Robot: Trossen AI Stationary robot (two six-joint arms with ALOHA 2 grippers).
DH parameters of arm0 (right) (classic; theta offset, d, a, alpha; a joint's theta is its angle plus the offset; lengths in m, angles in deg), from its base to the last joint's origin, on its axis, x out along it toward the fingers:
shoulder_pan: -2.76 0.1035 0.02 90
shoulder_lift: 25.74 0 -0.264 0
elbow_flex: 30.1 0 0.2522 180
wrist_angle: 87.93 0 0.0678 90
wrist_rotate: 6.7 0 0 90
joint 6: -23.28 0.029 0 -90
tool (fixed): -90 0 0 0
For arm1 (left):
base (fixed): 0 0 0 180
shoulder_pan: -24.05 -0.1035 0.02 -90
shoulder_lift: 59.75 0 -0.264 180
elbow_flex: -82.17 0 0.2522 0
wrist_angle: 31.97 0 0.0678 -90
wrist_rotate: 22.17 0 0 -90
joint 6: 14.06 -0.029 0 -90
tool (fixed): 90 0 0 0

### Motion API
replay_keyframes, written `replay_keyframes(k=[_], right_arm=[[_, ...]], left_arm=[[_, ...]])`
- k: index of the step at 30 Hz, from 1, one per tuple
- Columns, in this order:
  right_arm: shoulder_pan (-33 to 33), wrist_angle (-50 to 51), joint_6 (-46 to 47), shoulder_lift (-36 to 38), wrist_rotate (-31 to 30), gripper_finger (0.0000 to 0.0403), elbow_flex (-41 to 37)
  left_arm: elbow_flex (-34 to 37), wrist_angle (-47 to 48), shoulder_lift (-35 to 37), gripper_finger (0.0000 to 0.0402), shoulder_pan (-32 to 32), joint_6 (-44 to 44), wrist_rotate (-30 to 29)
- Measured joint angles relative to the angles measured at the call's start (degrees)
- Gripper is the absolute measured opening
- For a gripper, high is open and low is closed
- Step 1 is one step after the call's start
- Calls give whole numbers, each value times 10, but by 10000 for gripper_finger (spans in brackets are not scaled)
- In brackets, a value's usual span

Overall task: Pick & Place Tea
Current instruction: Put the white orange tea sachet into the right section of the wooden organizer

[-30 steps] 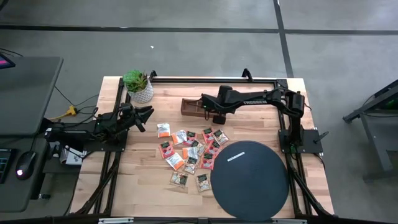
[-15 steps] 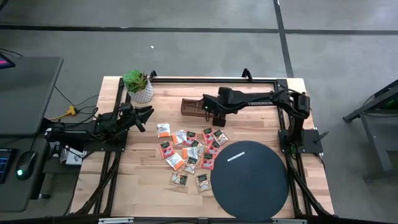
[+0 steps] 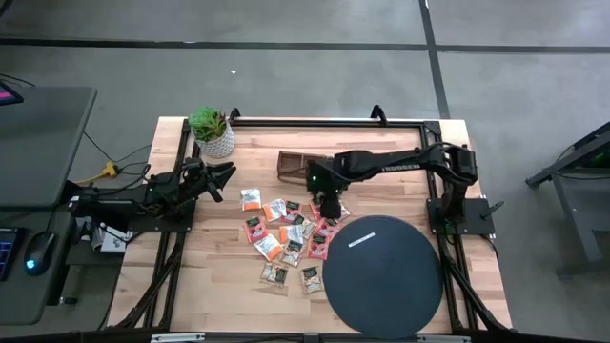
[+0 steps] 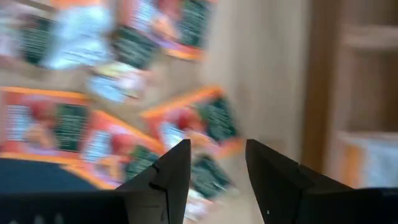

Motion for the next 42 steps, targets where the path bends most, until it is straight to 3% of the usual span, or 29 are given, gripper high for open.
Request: replay_keyframes(k=[5,11,21,29,42], right_arm=[[40,-41,-18,-7,68,149,-7],[67,-62,54,-33,75,150,-7],[94,-113,520,-59,13,149,-6],[113,-184,717,-94,24,149,-5],[121,-190,782,-115,-5,189,-5]], left_arm=[[0,0,0,123,0,0,0],[0,0,0,123,0,0,0],[0,1,0,123,0,0,5],[0,0,0,123,0,0,7],[0,0,0,123,0,0,11]])
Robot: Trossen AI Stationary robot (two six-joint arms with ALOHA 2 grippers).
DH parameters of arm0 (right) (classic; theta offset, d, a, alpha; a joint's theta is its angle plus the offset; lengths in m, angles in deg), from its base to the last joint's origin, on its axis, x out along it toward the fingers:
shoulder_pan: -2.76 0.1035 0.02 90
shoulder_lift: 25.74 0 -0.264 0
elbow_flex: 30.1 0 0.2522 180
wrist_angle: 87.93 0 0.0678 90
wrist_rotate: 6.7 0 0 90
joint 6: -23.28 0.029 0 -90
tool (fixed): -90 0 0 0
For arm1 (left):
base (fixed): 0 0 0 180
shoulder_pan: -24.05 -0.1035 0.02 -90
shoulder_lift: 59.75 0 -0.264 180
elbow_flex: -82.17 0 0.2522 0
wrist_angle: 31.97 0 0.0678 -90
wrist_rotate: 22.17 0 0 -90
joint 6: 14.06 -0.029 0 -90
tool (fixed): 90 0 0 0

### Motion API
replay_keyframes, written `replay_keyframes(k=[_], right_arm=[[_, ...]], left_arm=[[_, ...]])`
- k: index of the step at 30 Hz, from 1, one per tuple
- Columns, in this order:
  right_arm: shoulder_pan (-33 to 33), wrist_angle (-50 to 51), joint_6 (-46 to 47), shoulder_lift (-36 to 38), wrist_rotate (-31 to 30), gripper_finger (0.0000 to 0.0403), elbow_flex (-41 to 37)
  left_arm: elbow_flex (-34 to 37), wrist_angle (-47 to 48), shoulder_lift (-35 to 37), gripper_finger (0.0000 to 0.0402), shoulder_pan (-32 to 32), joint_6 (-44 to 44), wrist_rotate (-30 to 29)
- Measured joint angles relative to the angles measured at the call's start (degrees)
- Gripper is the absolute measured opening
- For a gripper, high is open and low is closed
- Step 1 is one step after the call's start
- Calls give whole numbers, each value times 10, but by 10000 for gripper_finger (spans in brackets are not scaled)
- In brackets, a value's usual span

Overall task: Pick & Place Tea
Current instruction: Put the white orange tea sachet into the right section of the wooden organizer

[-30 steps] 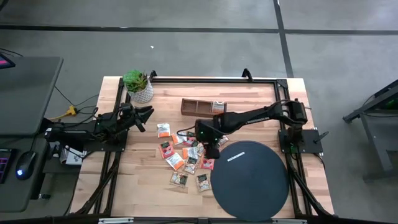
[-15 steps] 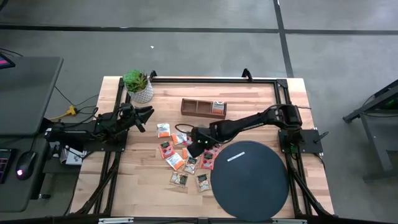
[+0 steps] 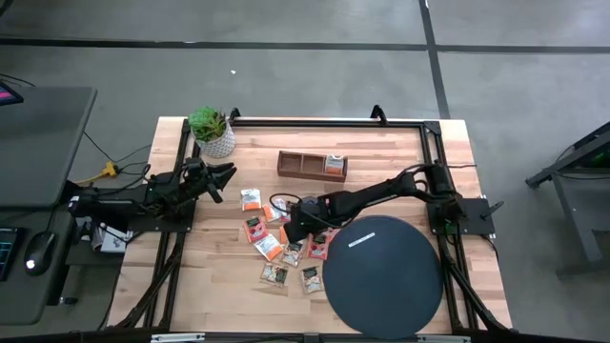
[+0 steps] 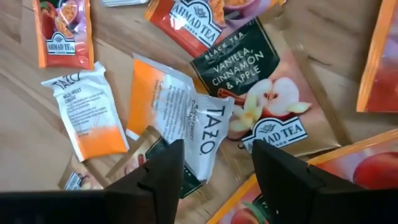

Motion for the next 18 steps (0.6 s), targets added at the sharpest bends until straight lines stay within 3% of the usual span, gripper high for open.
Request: replay_keyframes(k=[13,18], right_arm=[[3,-26,8,-56,36,194,49],[3,-22,7,-64,38,175,57]], left_arm=[[0,0,0,123,0,0,3],[0,0,0,124,0,0,9]])
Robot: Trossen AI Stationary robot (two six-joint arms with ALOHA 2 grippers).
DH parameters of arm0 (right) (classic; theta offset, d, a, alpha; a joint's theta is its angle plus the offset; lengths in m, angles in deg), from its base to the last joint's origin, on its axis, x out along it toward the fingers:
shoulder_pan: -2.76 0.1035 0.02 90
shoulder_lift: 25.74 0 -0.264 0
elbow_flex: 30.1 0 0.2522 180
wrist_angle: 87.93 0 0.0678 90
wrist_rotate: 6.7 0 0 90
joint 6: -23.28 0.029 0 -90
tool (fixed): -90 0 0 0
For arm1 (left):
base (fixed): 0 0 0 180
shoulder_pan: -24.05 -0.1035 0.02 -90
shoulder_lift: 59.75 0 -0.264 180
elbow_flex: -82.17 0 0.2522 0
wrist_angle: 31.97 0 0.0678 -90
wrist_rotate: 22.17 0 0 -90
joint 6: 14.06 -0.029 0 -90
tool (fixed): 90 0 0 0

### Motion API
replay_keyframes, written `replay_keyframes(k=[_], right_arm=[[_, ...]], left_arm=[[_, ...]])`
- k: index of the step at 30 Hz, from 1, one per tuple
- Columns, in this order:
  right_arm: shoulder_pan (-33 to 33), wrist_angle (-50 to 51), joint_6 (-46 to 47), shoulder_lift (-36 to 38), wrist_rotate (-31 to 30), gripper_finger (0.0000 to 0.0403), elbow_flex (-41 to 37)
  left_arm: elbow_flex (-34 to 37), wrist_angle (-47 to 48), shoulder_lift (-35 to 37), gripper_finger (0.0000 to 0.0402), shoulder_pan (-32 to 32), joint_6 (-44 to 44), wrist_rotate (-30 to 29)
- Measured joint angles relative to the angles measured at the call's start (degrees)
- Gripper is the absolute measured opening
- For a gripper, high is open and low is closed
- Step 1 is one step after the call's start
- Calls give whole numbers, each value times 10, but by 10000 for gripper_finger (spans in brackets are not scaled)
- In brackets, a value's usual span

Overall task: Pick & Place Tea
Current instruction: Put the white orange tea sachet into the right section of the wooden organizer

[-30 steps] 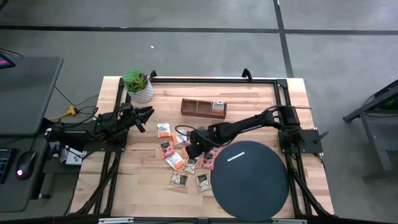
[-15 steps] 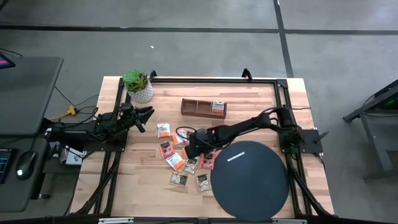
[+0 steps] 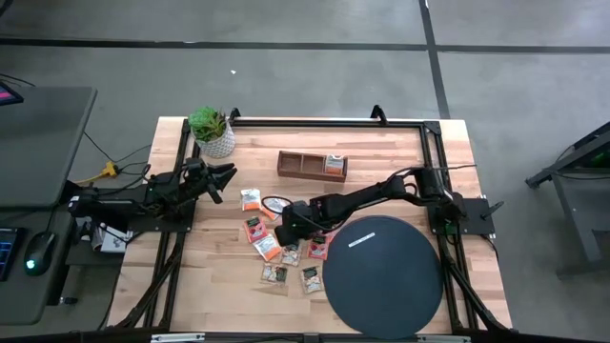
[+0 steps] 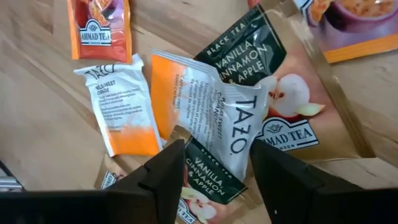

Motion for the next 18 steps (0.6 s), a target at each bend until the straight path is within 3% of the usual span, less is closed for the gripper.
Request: replay_keyframes(k=[13,18], right_arm=[[-3,15,-33,-2,-10,11,-2],[-4,15,-44,-2,-10,8,-2]], left_arm=[[0,0,0,123,0,0,1],[0,0,0,123,0,0,1]])
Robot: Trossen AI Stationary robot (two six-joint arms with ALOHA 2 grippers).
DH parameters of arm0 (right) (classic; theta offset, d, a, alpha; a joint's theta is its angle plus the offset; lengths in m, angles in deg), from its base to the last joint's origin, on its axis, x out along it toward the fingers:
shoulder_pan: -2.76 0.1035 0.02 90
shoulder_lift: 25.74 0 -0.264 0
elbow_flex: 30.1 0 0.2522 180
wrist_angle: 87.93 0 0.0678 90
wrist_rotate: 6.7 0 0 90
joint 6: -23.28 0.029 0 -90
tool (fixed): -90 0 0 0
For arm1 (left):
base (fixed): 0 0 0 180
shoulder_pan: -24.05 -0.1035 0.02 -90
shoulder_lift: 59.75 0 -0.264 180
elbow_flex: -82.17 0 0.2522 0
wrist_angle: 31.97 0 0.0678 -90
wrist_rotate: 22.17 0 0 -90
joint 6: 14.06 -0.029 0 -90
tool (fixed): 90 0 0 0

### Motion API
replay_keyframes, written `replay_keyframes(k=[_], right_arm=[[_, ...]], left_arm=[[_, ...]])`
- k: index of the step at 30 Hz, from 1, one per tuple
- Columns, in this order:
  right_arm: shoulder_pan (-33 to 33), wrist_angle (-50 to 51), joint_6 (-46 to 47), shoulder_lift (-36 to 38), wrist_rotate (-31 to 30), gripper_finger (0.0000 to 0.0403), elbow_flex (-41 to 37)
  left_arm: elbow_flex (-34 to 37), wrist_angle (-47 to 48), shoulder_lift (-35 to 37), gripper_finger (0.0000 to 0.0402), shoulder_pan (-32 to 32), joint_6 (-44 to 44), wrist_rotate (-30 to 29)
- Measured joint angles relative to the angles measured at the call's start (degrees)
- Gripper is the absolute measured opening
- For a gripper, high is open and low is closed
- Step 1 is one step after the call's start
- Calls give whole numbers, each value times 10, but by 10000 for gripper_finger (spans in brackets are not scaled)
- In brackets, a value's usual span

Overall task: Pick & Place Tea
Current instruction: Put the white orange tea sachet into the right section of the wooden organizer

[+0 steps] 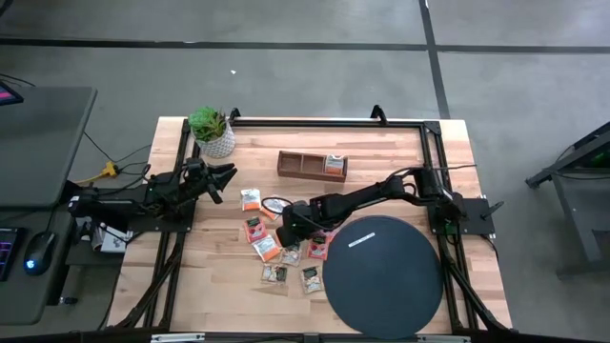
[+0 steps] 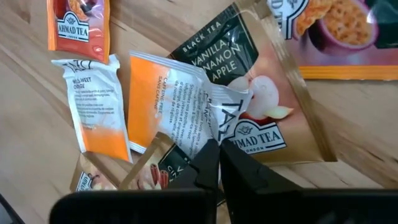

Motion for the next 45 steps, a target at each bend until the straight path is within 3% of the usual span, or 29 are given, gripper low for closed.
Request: replay_keyframes(k=[10,22,29,34,45], right_arm=[[-6,68,-53,-3,-13,1,54],[-11,256,-147,-3,-69,0,213],[-15,497,-234,-1,-188,0,329],[-27,625,-327,-1,-287,0,359],[-81,657,-538,0,-430,0,349]], left_arm=[[0,0,0,123,0,0,0],[0,0,0,123,0,0,0],[0,0,0,123,0,0,0],[0,0,0,123,0,0,0],[0,0,0,123,0,0,0]])
